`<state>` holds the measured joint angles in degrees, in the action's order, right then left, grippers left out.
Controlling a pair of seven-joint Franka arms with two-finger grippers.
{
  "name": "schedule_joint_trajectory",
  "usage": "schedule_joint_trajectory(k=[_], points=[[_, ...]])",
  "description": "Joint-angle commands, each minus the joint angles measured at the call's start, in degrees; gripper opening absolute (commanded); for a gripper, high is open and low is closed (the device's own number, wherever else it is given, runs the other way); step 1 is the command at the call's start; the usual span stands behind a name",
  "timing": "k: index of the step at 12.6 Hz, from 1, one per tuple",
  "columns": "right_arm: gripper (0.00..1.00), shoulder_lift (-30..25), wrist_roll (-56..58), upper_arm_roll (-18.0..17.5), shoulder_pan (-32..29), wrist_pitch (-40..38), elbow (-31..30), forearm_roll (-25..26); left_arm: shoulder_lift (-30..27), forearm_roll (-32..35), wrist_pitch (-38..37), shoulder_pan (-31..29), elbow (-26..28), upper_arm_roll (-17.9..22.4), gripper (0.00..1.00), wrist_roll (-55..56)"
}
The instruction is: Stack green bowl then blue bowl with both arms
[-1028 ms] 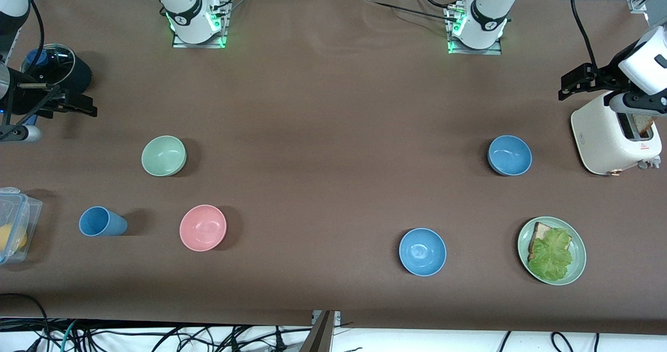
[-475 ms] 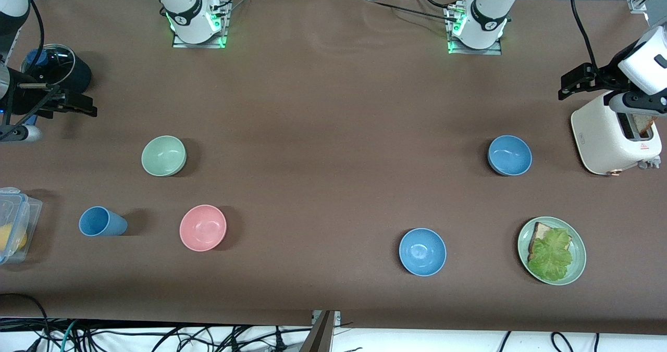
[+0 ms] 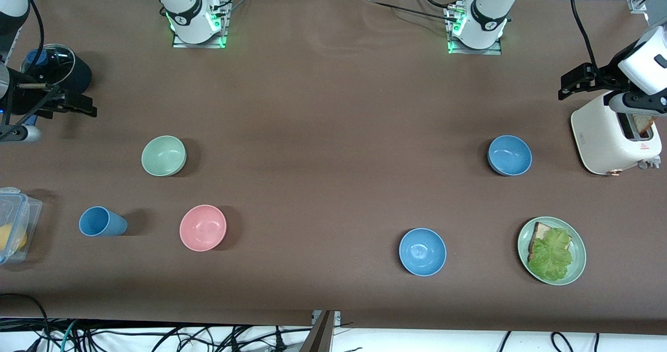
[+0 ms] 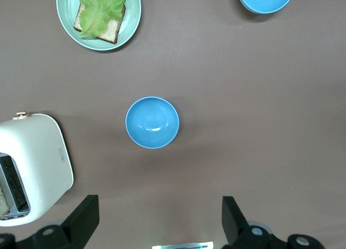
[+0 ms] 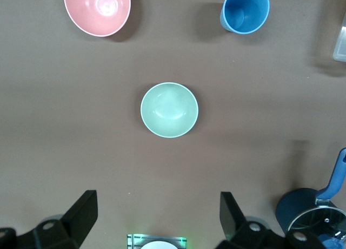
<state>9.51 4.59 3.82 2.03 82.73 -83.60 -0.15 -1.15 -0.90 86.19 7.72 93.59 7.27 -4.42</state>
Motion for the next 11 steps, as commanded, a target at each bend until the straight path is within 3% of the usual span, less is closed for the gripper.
schedule_joint_trajectory(k=[1,9,11], points=[[1.0,-0.45,-0.55,-0.66,-0.89,0.41,-0.34,-0.46,0.54,0.9,-1.55,0.02,-1.74,-0.33,1.0,0.64],[1.0,1.48,0.15,0.31,-2.12,1.56,0.01,-1.08,0.54,0.38,-2.16,0.02,-1.83,-0.24,1.0,0.73],[1.0,4.28,0.07,0.49,-3.26,1.73,0.01,-1.08,0.63,0.38,-2.16,0.02,-1.83,-0.24,1.0,0.73]])
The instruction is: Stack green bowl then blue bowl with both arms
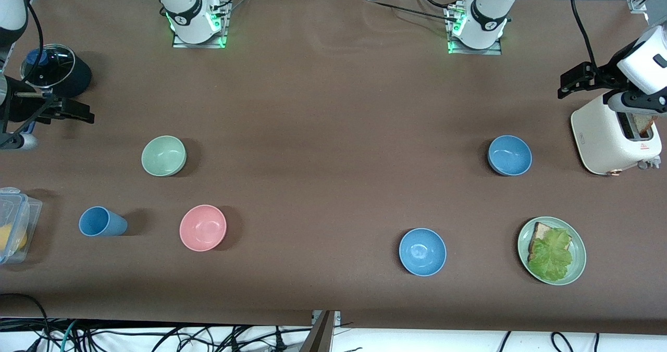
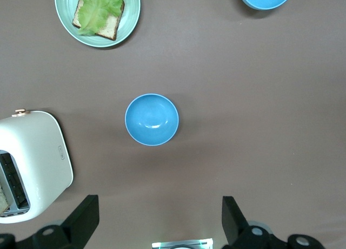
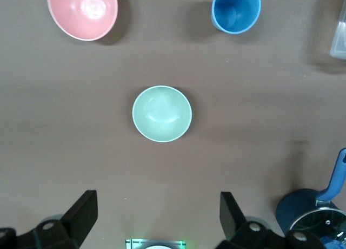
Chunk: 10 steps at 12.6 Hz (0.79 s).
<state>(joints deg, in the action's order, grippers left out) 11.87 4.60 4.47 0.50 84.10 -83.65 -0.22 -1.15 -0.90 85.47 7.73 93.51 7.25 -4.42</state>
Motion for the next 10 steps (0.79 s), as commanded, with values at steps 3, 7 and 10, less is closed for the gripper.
schedule_joint_trajectory(k=[3,7,10], points=[[1.0,5.96,0.15,-0.16,-2.87,2.29,-0.02,-1.1,0.63,0.38,-1.44,-0.08,-1.76,-0.05,1.0,0.55],[0.99,12.9,0.32,-0.25,-3.04,8.88,-0.64,-1.28,0.89,-0.33,-0.74,-2.36,-0.53,0.04,1.0,0.02],[0.99,14.5,1.38,-0.25,-4.8,16.95,-7.46,-5.84,0.8,-0.33,0.83,-4.47,1.14,0.13,1.0,-0.06]])
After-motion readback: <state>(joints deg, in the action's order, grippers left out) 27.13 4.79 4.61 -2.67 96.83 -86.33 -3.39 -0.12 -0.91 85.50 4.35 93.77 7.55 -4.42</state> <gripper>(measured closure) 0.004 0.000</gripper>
